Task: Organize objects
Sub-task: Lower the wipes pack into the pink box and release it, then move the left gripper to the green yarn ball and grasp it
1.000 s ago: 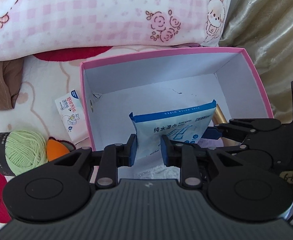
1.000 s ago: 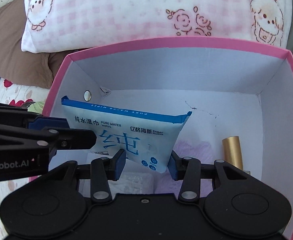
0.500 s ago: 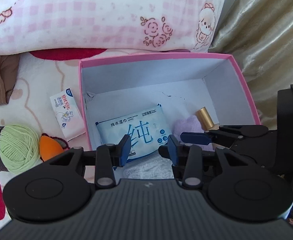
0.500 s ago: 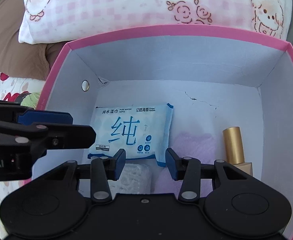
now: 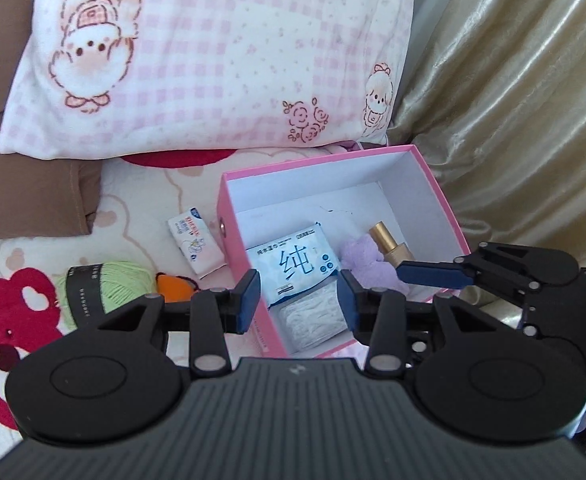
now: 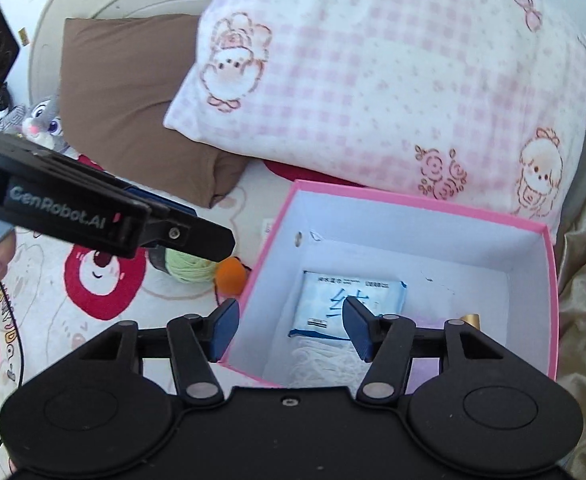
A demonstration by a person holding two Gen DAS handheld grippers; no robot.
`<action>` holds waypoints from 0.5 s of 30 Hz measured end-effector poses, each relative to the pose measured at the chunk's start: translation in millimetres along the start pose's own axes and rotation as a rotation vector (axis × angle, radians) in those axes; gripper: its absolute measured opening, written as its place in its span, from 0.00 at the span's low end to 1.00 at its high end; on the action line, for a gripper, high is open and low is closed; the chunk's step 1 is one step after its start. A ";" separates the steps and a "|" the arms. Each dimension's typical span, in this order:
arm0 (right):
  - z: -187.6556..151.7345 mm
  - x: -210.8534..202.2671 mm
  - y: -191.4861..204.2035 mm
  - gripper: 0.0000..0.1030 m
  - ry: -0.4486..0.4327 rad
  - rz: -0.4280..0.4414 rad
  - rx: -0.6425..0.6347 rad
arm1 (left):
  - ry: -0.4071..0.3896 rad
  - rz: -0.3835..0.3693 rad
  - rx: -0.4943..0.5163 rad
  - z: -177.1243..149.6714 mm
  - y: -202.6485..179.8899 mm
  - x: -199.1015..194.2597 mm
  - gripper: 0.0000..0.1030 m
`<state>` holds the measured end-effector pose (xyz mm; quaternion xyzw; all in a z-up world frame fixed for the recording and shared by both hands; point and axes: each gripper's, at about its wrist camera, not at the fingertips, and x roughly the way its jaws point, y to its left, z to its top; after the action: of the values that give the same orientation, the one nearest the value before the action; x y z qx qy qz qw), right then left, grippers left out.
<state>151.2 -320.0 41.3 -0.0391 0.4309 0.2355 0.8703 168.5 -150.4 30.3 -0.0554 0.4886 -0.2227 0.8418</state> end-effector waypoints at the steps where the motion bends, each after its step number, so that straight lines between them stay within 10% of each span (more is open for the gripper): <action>1: 0.2 -5.4 9.2 0.65 -0.005 0.013 -0.019 | -0.001 0.005 -0.002 -2.4 5.1 -7.5 0.40; 15: 2.1 -4.0 99.6 0.82 -0.091 0.139 -0.117 | -0.086 0.052 -0.124 -44.8 107.6 -54.8 0.48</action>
<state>106.5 -232.6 59.2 -0.0490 0.3784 0.3216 0.8666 141.9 -25.1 17.4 -0.1043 0.4661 -0.1676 0.8624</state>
